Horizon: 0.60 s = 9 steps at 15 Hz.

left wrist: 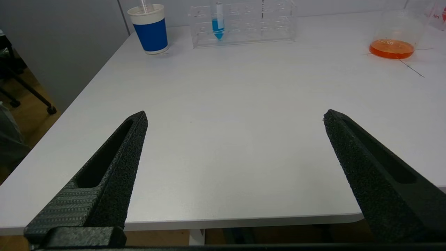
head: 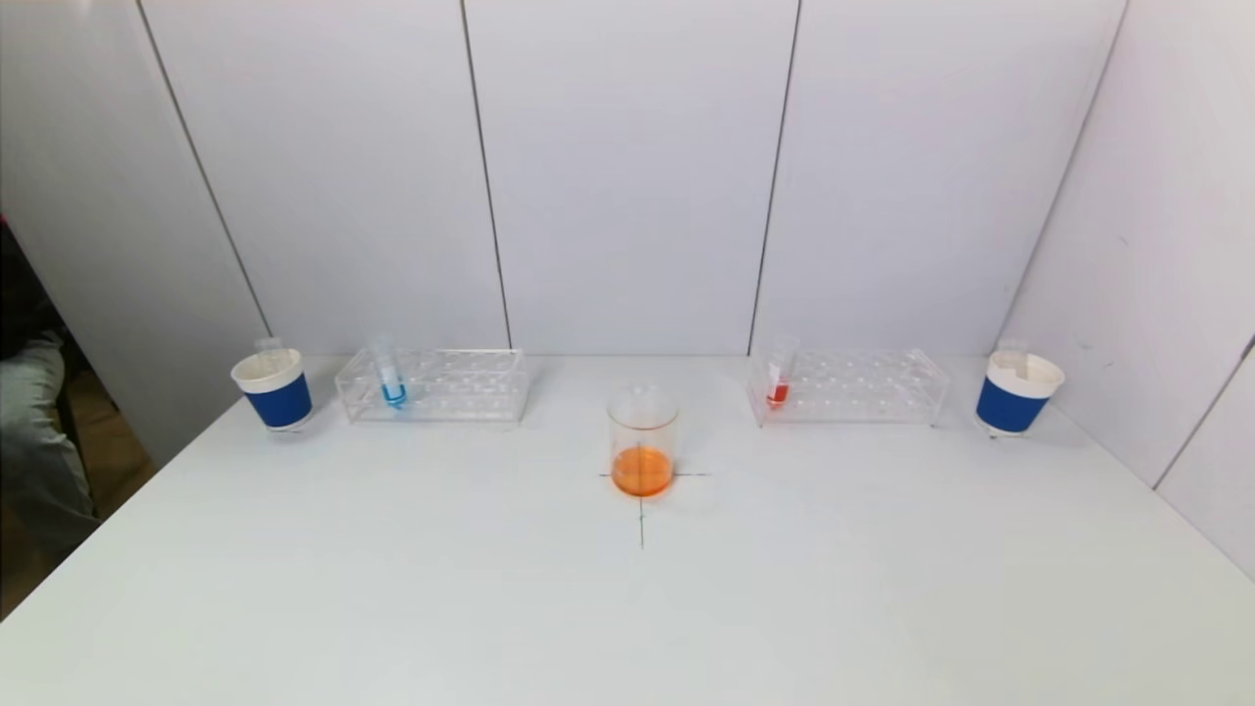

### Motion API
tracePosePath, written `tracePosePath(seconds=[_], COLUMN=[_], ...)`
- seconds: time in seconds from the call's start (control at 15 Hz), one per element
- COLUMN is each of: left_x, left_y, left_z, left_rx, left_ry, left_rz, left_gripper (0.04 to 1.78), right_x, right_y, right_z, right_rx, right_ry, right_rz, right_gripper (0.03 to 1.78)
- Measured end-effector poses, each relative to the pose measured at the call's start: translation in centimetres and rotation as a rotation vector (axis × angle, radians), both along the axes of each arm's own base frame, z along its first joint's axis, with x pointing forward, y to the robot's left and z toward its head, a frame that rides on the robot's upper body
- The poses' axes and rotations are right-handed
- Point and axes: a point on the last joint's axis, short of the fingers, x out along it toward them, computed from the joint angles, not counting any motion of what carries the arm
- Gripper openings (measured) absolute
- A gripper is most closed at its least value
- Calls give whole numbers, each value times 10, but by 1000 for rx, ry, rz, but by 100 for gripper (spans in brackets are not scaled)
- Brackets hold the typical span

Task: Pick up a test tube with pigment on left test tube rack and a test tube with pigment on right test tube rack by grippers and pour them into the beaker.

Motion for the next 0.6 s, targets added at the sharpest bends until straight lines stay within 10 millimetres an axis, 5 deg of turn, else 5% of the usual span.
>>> tracePosePath(seconds=[0.6], left_x=[0], left_y=[0], left_z=[0], left_rx=[0], left_ry=[0], left_rz=[0], left_gripper=[176], right_x=[1], right_y=[-1], right_z=[-2], right_rx=[104], right_ry=[-23], right_rz=[-24], right_gripper=[176])
